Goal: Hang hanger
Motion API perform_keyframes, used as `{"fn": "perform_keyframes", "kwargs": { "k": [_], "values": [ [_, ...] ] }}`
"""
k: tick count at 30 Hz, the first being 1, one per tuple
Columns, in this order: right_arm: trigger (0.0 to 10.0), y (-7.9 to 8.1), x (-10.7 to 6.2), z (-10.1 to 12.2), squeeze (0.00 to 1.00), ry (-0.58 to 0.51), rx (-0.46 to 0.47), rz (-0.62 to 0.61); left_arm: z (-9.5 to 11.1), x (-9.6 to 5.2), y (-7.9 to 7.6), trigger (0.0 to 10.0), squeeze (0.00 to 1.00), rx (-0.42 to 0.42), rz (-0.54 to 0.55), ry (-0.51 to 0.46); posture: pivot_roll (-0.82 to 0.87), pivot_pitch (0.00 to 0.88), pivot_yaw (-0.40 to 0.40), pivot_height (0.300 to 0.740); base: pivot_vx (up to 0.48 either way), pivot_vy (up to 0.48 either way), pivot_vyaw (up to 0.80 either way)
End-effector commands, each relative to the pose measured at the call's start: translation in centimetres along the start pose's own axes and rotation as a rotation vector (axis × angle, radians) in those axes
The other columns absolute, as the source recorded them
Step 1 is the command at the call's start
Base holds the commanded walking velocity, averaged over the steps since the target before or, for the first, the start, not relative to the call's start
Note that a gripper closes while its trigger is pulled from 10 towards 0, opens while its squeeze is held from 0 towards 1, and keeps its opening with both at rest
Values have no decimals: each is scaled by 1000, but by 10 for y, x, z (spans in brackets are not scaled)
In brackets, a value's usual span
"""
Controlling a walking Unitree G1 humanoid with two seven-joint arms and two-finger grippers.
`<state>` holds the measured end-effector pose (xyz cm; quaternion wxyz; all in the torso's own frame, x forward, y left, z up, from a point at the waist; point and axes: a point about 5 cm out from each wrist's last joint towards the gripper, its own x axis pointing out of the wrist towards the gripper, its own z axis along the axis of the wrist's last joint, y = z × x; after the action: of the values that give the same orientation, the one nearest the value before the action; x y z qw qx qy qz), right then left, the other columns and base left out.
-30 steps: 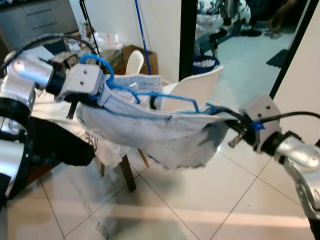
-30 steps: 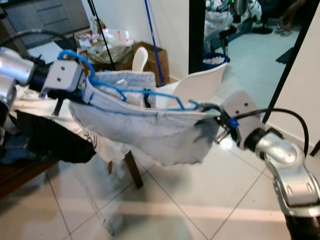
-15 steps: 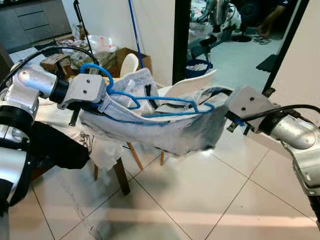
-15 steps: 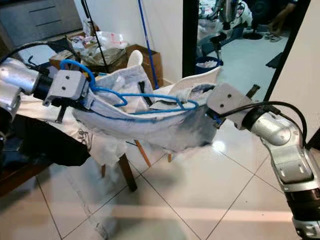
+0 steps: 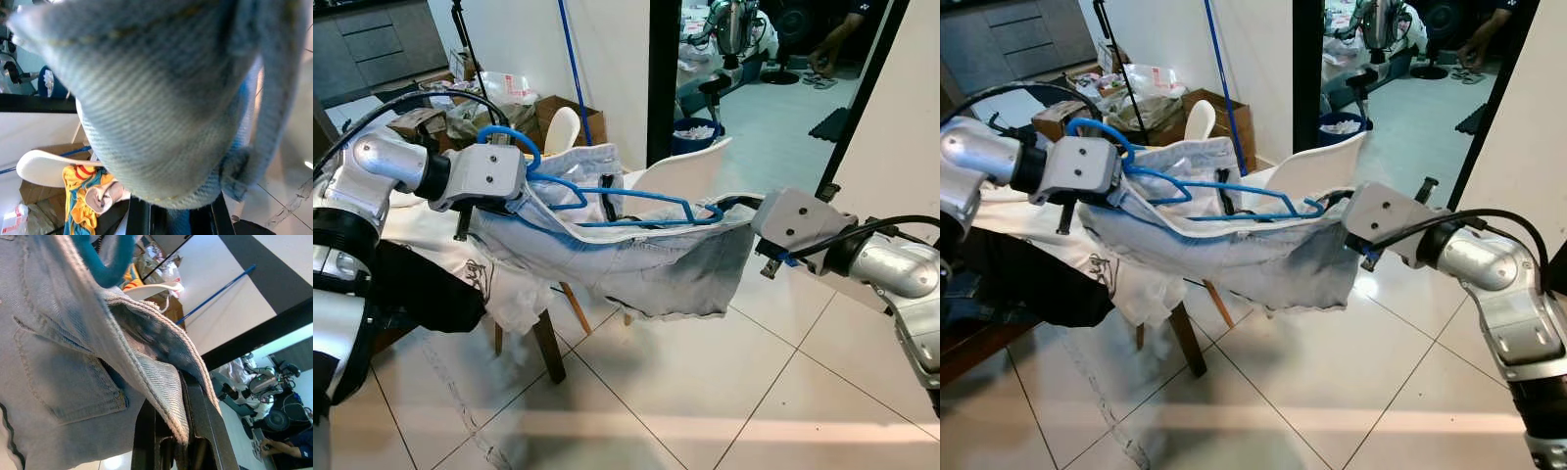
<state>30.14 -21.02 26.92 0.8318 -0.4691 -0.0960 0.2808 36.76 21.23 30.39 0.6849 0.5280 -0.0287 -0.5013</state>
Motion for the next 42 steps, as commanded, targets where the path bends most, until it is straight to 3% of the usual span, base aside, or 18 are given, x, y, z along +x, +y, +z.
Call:
{"fn": "perform_keyframes", "kwargs": {
  "k": [1,10,20,24,26,27,28,31,36,38,39,42],
  "values": [
    [0,2,-1,8,0,-32,-23,32,-10,-7,-5,10000,0,-18,0,66,-26,27,43,740,0,0,0],
    [0,2,-1,20,0,-73,-15,74,-15,-1,-3,10000,0,-32,54,141,-27,28,46,740,0,0,0],
    [0,3,4,32,0,-109,-5,122,-9,20,-12,10000,0,3,11,99,-24,21,43,740,0,0,0],
    [0,13,15,42,0,-122,-2,225,6,50,-23,10000,0,18,-59,9,-17,14,40,740,0,0,0],
    [0,15,18,44,0,-126,-7,248,10,56,-25,10000,0,16,-69,-12,-17,14,40,740,0,0,0],
    [0,15,22,51,0,-147,-15,276,16,67,-25,10000,0,1,-50,-32,-17,6,40,740,0,0,0],
    [0,15,22,51,0,-147,-15,276,16,67,-25,10000,0,1,-50,-32,-17,6,40,740,0,0,0],
    [0,10,32,62,0,-168,-54,313,20,86,-27,10000,0,-44,7,-16,-19,0,38,740,0,0,0],
    [0,2,35,58,0,-124,-92,302,15,89,-31,10000,0,-80,25,16,-18,0,37,740,0,0,0],
    [0,-7,31,47,0,-61,-102,281,6,82,-31,10000,0,-131,73,79,-13,4,34,740,0,0,0],
    [0,-7,31,47,0,-61,-102,281,6,82,-31,10000,0,-131,73,79,-13,4,34,740,0,0,0],
    [0,-15,22,33,0,16,-94,259,-11,64,-30,10000,0,-141,128,203,-9,11,32,740,0,0,0]
  ]
}}
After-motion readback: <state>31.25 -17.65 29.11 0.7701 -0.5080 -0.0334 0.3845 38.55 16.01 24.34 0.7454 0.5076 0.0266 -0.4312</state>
